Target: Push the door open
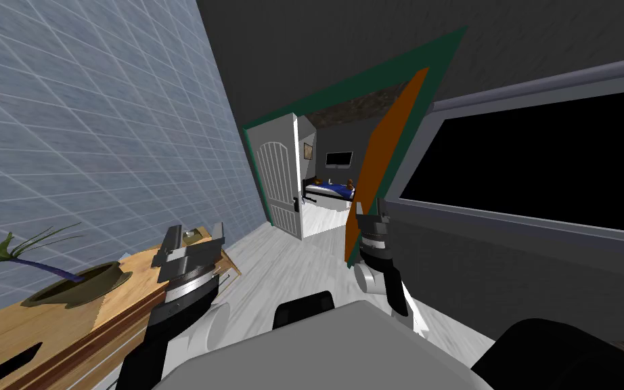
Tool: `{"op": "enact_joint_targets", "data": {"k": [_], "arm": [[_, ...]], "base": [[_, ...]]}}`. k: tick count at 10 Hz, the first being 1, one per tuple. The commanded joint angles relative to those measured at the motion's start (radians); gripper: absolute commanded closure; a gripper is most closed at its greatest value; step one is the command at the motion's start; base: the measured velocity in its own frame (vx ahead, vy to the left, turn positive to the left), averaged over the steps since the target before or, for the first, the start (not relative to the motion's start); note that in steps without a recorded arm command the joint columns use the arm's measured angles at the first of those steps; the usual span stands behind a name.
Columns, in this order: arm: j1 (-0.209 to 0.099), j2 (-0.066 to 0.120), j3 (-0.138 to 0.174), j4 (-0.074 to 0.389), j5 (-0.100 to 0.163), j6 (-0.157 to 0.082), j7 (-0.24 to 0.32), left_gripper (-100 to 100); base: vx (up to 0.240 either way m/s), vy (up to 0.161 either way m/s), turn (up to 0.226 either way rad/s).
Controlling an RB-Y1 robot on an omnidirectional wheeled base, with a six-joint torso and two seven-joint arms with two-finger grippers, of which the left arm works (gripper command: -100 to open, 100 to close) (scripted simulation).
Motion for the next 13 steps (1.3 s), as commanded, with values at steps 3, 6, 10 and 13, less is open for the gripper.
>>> {"op": "enact_joint_targets", "data": {"k": [3, 6, 10, 13], "arm": [[-0.034, 0.022, -0.022, 0.062, -0.008, 0.023, 0.001, -100], [-0.08, 0.049, -0.054, 0.148, -0.019, 0.056, 0.003, -100], [-0.129, 0.073, -0.087, 0.237, -0.031, 0.09, 0.005, -100], [-0.156, 0.086, -0.104, 0.286, -0.037, 0.109, 0.006, -100]], "base": [[0.12, 0.047, -0.076], [0.153, 0.072, -0.119], [0.104, 0.068, -0.094], [0.06, 0.055, -0.064]]}}
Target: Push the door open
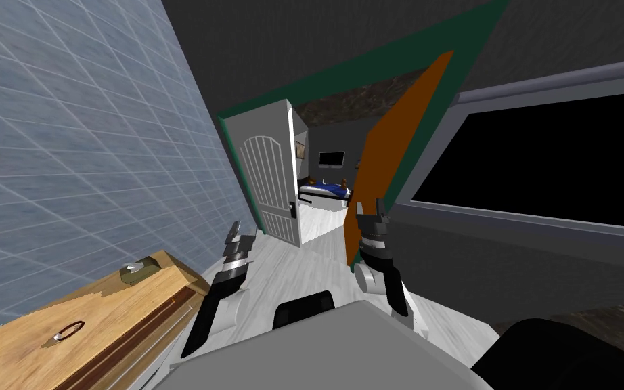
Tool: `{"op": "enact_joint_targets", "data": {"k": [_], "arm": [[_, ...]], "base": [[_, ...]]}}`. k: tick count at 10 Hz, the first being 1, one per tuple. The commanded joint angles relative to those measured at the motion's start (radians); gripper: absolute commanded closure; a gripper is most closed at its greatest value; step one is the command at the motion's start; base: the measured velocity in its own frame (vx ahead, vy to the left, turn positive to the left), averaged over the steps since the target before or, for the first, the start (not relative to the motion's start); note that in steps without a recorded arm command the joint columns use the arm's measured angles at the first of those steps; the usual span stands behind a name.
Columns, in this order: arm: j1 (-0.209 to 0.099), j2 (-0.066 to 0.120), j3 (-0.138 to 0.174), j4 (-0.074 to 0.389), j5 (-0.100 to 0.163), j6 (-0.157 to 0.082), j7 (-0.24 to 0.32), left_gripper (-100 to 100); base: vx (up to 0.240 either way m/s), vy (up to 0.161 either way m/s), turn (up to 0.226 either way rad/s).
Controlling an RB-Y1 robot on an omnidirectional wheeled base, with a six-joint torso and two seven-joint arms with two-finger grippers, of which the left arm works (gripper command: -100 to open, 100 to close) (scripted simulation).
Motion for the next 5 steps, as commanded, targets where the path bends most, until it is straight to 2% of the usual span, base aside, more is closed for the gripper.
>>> {"op": "enact_joint_targets", "data": {"k": [1, 5], "arm": [[-0.021, 0.007, -0.016, 0.038, -0.006, 0.014, -0.001, -100], [-0.078, 0.031, -0.053, 0.142, -0.02, 0.054, 0.002, -100]], "base": [[0.072, 0.059, -0.09], [0.093, 0.083, -0.11]]}}
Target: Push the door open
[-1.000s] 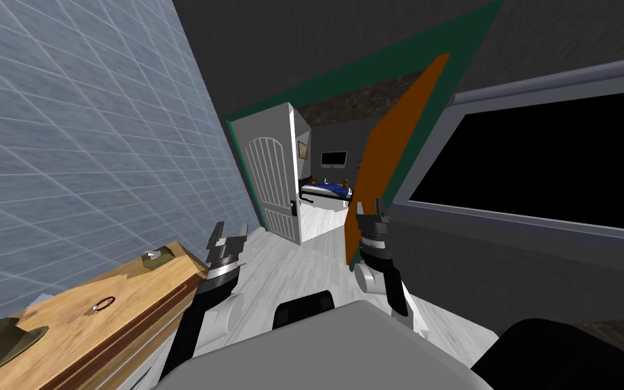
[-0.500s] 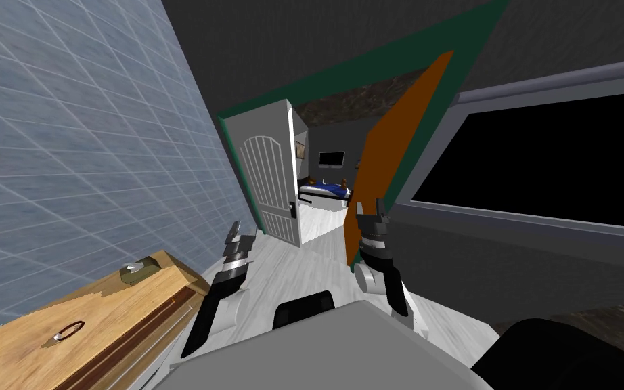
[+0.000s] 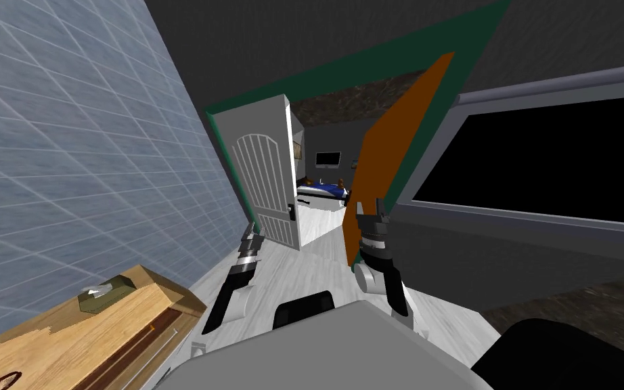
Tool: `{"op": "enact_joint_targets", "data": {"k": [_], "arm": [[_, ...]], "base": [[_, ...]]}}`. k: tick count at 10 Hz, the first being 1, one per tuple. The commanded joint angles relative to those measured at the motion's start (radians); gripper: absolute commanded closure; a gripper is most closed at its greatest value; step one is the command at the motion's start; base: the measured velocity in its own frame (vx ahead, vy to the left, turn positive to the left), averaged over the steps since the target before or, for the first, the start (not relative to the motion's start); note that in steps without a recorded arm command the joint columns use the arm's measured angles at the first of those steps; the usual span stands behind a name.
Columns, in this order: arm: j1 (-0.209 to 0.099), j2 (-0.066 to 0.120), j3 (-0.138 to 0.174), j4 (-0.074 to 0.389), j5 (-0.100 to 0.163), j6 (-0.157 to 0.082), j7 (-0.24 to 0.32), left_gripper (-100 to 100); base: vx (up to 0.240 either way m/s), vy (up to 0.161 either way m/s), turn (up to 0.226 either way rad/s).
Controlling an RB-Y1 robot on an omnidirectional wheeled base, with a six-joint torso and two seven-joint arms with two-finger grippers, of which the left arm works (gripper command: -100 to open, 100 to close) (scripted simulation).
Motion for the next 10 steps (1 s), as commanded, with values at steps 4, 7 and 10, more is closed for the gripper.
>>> {"op": "enact_joint_targets", "data": {"k": [4, 7, 10], "arm": [[-0.064, 0.022, -0.048, 0.116, -0.018, 0.053, 0.0, -100], [-0.106, 0.037, -0.076, 0.193, -0.028, 0.083, 0.001, -100], [-0.145, 0.051, -0.102, 0.265, -0.038, 0.11, 0.003, -100]], "base": [[0.083, 0.089, -0.112], [0.079, 0.084, -0.105], [0.072, 0.084, -0.096]]}}
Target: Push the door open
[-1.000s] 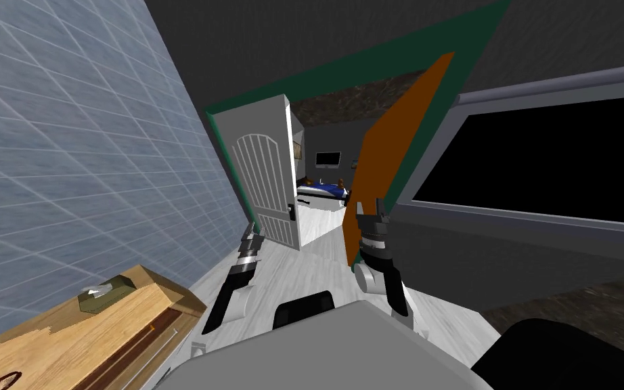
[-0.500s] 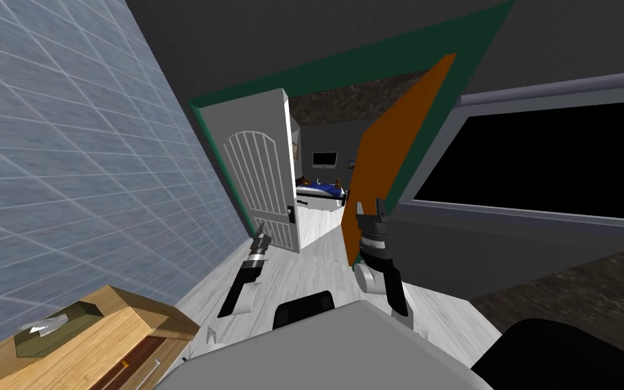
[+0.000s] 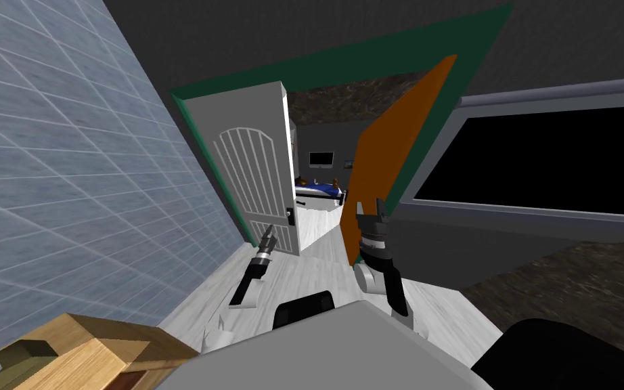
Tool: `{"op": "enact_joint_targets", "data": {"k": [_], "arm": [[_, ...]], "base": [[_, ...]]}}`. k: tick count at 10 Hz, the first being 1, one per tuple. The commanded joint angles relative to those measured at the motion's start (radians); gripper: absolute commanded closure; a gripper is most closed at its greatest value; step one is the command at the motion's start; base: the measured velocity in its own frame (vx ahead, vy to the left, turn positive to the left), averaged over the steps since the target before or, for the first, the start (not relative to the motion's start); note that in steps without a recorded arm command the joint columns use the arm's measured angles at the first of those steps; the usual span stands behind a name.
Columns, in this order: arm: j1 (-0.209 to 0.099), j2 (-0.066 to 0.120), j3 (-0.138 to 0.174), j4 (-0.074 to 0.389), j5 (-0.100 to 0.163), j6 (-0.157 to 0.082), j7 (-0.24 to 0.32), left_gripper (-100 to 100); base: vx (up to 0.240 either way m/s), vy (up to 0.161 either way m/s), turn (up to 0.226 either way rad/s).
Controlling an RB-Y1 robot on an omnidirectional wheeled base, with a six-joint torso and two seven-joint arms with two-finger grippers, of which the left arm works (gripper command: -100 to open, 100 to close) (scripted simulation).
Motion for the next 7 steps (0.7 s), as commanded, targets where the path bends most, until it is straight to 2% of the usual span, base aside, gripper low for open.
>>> {"op": "enact_joint_targets", "data": {"k": [1, 7], "arm": [[-0.019, 0.006, -0.014, 0.039, -0.005, 0.013, 0.0, -100], [-0.082, 0.027, -0.056, 0.154, -0.02, 0.057, 0.003, -100]], "base": [[0.085, 0.089, -0.106], [0.084, 0.081, -0.076]]}}
